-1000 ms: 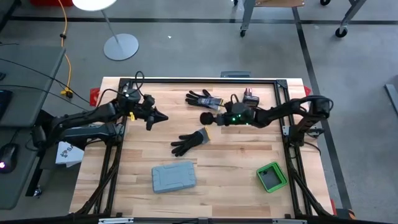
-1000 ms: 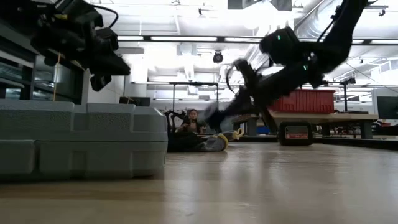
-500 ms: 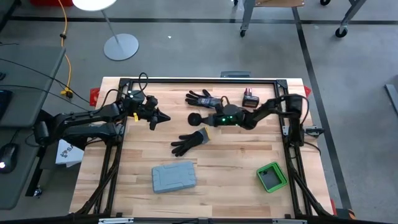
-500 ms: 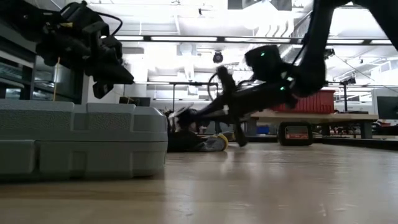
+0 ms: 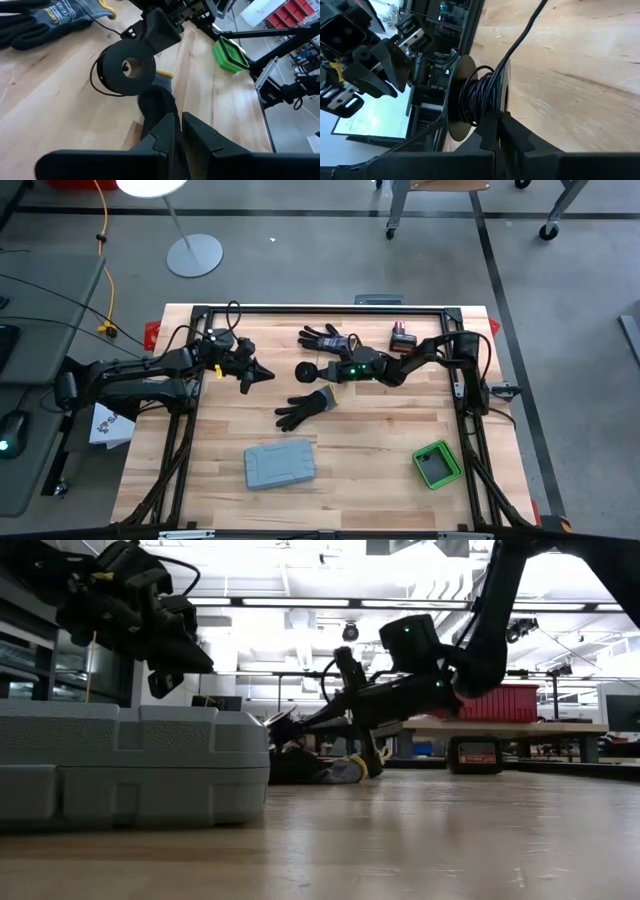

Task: Coil cords
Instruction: Coil the black wire cable onto the black spool

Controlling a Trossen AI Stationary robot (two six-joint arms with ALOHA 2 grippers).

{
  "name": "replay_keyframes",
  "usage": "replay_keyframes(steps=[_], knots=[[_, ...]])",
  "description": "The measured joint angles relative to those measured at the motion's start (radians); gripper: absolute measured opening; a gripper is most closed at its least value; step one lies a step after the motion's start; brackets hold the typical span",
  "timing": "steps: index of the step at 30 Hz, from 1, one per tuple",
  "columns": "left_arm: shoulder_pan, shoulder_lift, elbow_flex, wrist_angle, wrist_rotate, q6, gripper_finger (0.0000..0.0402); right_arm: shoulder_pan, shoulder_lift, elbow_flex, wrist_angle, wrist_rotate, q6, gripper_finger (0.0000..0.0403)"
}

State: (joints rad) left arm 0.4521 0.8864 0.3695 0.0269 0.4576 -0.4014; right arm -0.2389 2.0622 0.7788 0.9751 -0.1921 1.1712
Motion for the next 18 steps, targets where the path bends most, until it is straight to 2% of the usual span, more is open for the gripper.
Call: replay_keyframes(steps=[5,12,18], knots=[[-0.015,0.0,0.0,0.0,0.0,-0.007,0.0031,0.0,-0.009,0.0,-0.054,-0.001,0.025,0.002],[-0.035,0.0,0.0,-0.004,-0.003,-0.005,0.0031,0.006,-0.096,0.0,-0.291,0.023,-0.034,0.0094],[-0.042,0.002,0.0,-0.006,-0.032,0.019,0.0031,0.003,-0.163,-0.001,-0.515,0.049,-0.046,0.0113]])
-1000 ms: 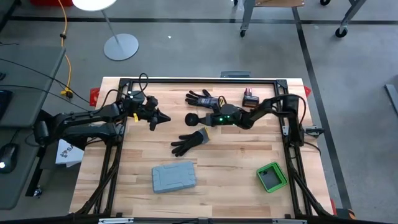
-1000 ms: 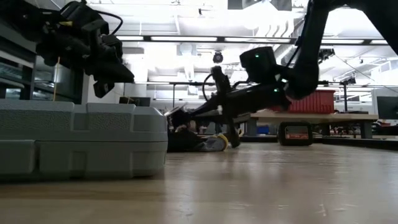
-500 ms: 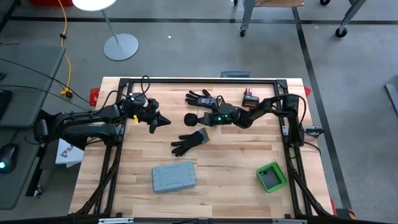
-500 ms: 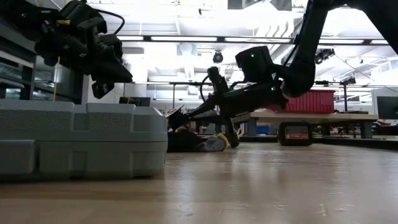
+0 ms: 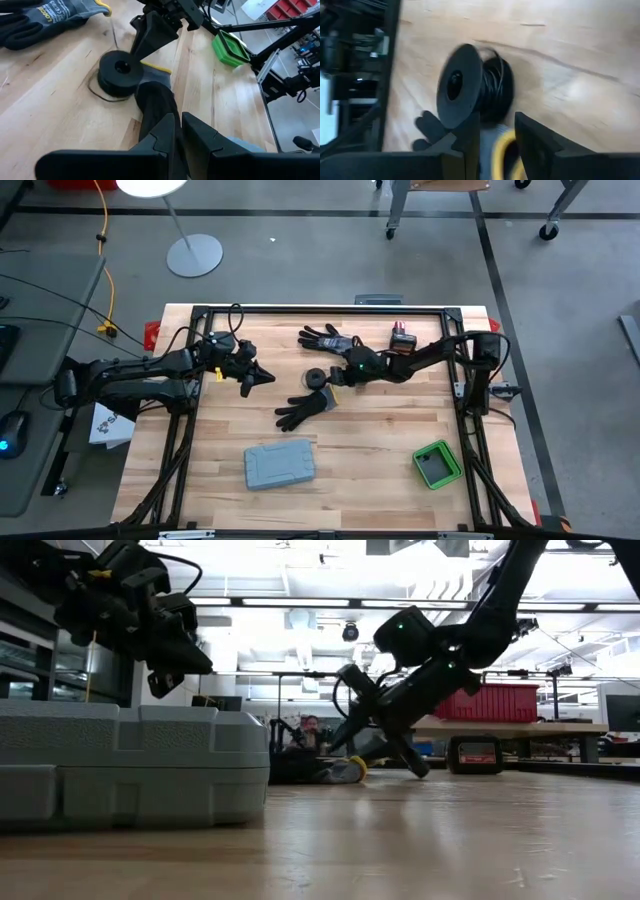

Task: Coil cords
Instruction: Coil the black wire cable onto the black spool, then return to Home Position

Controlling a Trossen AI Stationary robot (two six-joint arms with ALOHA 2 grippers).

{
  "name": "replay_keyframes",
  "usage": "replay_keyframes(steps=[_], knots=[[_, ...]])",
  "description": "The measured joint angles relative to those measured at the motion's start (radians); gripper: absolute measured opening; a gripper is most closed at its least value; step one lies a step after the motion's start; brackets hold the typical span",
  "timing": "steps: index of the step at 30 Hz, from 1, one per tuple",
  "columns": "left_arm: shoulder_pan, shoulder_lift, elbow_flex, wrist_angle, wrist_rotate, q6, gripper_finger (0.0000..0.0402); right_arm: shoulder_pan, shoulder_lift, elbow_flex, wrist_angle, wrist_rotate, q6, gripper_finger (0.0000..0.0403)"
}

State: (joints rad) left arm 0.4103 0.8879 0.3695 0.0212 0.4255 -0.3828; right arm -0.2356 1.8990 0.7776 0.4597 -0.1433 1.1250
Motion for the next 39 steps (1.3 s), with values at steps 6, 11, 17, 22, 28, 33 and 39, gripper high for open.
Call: replay_keyframes(steps=[6,11,17,22,28,33,39], knots=[[0.0,0.002,0.0,-0.001,0.0,0.0,0.0031,0.0,-0.036,-0.002,-0.091,0.026,-0.026,0.0114],[0.0,0.002,0.0,-0.021,0.0,0.007,0.0031,-0.019,-0.089,-0.005,-0.207,0.044,-0.103,0.0115],[0.001,0.025,0.0,-0.031,-0.058,0.029,0.0031,-0.046,-0.229,-0.005,-0.384,0.123,-0.265,0.0115],[-0.008,0.066,0.001,-0.034,-0.04,0.019,0.0031,-0.068,-0.36,-0.003,-0.592,0.164,-0.386,0.0115],[-0.054,0.053,0.0,-0.22,0.065,-0.018,0.003,-0.048,-0.531,-0.003,-0.865,0.241,-0.479,0.0115],[-0.113,-0.081,0.0,-0.265,0.054,-0.08,0.0006,0.006,-0.667,-0.002,-1.048,0.261,-0.467,0.0068],[-0.156,-0.232,-0.045,-0.062,-0.154,-0.131,0.0001,0.139,-0.795,-0.002,-1.16,0.382,-0.315,0.0005]])
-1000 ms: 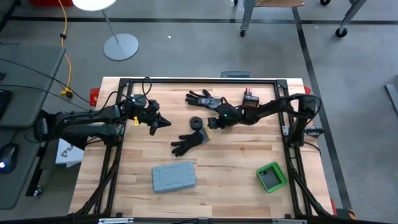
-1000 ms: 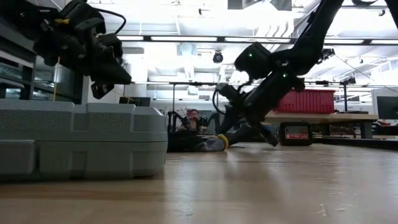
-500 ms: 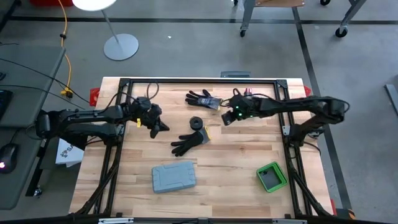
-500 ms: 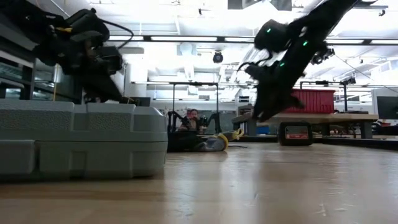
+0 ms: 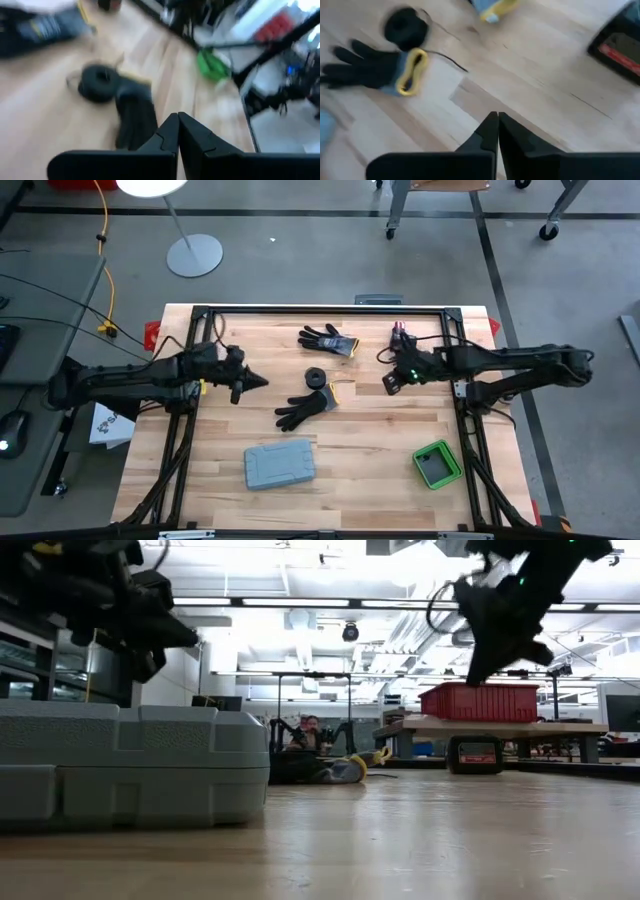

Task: Coil cords
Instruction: Return to Home Position

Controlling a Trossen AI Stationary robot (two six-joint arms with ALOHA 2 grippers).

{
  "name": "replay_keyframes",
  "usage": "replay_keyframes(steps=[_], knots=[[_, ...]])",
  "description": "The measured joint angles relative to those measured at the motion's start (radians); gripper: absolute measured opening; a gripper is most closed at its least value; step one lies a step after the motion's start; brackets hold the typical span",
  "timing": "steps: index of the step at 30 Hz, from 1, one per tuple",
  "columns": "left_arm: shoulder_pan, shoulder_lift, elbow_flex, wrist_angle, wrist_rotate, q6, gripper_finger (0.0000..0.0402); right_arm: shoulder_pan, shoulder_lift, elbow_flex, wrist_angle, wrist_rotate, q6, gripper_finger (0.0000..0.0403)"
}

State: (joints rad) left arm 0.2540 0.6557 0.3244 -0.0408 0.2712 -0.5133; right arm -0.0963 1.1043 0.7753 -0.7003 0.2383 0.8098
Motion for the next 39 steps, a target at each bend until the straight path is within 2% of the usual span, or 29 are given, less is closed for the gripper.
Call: replay_keyframes(steps=[5,11,15,19,25,27,29,32,36,39], knots=[[0.002,-0.004,-0.154,0.385,-0.015,-0.011,0.0001,0.086,-0.045,0.002,0.093,0.126,0.024,0.0001],[-0.001,-0.013,-0.31,0.701,-0.028,0.036,0.0,0.112,-0.045,0.002,0.114,0.203,0.028,0.0],[-0.045,-0.033,-0.312,0.679,0.009,0.13,0.0,0.112,-0.047,0.001,0.149,0.224,0.02,0.0],[-0.084,-0.033,-0.313,0.669,-0.011,0.19,0.0,0.152,-0.047,-0.04,0.371,0.213,-0.035,0.0],[-0.091,-0.04,-0.311,0.692,0.019,0.038,0.0002,0.207,-0.045,-0.104,0.747,0.206,-0.129,0.0],[-0.091,-0.038,-0.311,0.687,0.035,0.013,0.0002,0.22,-0.04,-0.104,0.848,0.161,-0.2,0.0],[-0.091,-0.039,-0.311,0.69,0.038,0.012,0.0002,0.223,-0.037,-0.103,0.897,0.097,-0.288,0.0],[-0.091,-0.039,-0.311,0.687,0.031,0.017,0.0003,0.216,-0.021,-0.103,0.886,0.117,-0.381,0.0],[-0.089,-0.034,-0.311,0.676,-0.217,-0.085,0.0003,0.161,-0.019,-0.104,0.888,0.1,-0.472,0.0],[-0.09,-0.033,-0.311,0.673,-0.287,-0.074,0.0003,0.115,-0.032,-0.104,0.892,-0.015,-0.511,0.0]])
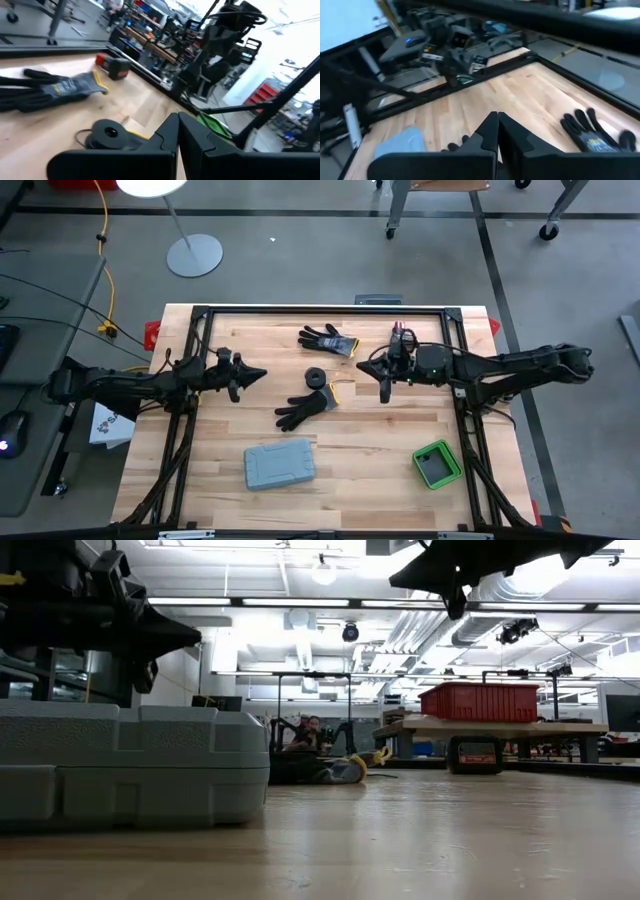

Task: Coil cords
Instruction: Return to Home Position

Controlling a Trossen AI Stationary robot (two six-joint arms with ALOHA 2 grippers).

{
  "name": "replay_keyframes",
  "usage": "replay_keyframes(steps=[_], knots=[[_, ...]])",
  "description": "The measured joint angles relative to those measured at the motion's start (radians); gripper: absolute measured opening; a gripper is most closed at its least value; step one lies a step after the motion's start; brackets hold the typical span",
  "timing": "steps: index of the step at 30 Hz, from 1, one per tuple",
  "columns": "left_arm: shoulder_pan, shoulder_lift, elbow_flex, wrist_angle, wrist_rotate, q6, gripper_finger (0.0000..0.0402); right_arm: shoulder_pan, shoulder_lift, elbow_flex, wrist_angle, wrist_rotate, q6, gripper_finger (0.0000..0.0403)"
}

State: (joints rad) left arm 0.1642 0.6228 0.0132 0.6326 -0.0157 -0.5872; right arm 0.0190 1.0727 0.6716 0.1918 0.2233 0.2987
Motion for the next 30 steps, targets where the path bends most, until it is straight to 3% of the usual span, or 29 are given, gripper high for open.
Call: replay_keyframes(steps=[6,10,16,30], knots=[[0.0,0.001,0.0,-0.006,0.003,0.018,0.0003,-0.027,0.006,0.0,-0.083,-0.04,-0.165,0.0],[0.0,0.001,0.0,-0.006,0.004,0.016,0.0003,-0.054,-0.013,-0.03,-0.053,-0.031,-0.18,0.0],[0.0,0.002,0.0,-0.01,0.004,0.016,0.0003,-0.073,-0.206,-0.301,0.184,0.016,-0.132,0.0],[0.0,0.01,0.0,-0.04,0.004,0.015,0.0003,-0.093,-0.584,-0.629,0.127,-0.099,-0.074,0.0]])
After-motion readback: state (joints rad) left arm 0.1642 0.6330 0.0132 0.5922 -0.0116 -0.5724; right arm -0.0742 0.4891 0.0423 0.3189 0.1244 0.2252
